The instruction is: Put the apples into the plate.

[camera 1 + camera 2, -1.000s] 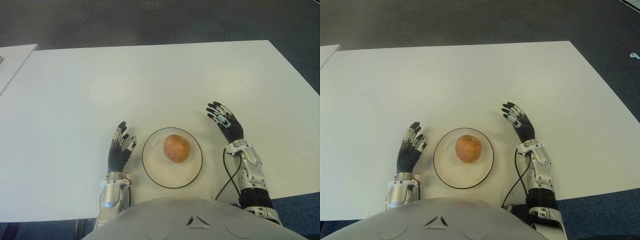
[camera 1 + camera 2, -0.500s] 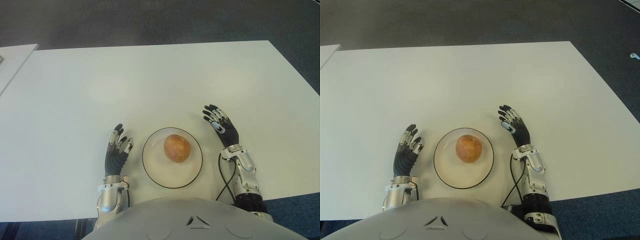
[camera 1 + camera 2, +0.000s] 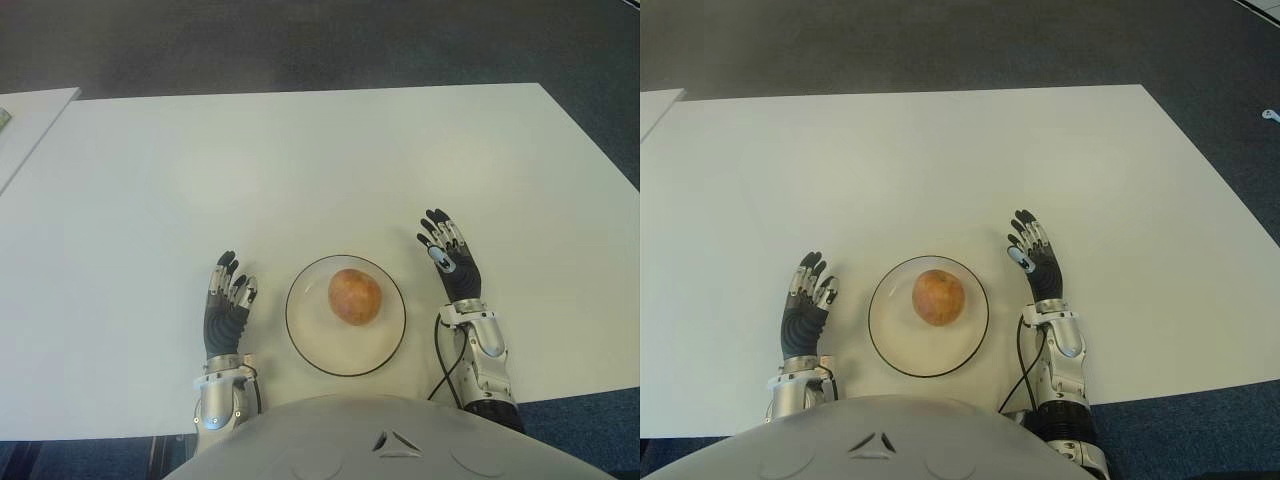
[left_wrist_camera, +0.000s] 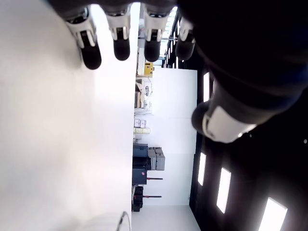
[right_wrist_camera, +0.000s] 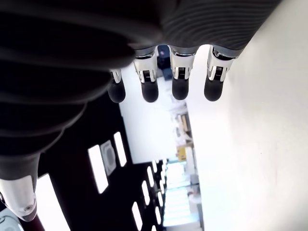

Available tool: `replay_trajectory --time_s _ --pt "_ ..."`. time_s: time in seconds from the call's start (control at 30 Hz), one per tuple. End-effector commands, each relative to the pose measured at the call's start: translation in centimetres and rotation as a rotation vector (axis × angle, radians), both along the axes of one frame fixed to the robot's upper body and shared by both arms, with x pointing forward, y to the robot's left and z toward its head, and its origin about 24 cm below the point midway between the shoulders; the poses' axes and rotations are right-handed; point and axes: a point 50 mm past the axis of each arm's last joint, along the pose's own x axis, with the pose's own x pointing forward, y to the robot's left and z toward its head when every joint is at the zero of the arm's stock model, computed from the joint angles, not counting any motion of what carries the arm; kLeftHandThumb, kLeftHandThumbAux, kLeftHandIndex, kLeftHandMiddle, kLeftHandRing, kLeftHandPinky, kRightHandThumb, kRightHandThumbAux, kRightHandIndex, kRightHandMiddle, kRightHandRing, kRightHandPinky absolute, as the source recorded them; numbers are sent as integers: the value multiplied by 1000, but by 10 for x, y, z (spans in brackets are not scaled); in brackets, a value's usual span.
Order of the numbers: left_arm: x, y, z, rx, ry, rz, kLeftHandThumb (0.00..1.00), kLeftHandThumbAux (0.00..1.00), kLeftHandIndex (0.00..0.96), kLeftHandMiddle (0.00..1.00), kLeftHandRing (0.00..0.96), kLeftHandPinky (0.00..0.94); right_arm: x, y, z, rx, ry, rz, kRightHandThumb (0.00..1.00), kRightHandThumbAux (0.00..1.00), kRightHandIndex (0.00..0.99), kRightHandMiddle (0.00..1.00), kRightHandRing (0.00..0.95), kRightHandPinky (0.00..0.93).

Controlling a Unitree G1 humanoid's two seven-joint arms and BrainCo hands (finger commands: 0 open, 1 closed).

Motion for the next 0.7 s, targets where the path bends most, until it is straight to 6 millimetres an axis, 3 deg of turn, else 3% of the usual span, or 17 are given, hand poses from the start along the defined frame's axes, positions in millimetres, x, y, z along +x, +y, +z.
replay_trajectory --time_s 0.03,0.7 --pt "0 -7 -5 -97 15 25 186 559 68 2 1 3 -11 2 -14 -4 84 -4 190 548 31 40 8 30" --pt "0 -12 3 -120 -4 -26 212 494 51 0 0 0 -8 -1 -14 1 84 17 189 569 31 66 35 64"
